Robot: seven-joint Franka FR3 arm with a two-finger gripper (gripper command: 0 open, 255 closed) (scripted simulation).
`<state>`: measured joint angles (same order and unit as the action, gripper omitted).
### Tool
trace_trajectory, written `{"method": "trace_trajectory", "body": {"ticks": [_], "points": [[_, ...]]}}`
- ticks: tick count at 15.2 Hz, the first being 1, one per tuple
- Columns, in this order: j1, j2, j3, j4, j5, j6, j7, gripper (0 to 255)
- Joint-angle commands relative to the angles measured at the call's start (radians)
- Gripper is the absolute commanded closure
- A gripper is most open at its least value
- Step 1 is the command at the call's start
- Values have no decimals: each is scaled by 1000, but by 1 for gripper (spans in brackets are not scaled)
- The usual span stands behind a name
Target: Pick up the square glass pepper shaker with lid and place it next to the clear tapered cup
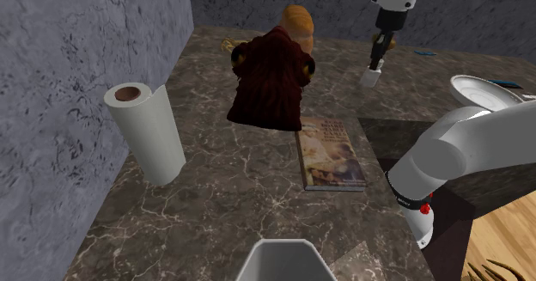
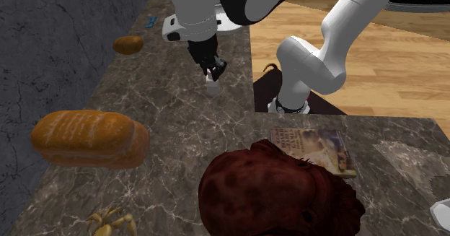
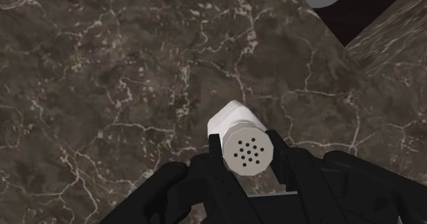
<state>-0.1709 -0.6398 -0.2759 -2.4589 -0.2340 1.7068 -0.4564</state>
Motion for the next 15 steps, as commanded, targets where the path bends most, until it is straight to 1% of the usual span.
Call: {"method": "trace_trajectory", "body": {"ticks": [1, 15], "points": [[2, 1, 4, 28, 4, -27, -2, 255], [10, 15, 28, 224, 25, -210, -19, 255]]}}
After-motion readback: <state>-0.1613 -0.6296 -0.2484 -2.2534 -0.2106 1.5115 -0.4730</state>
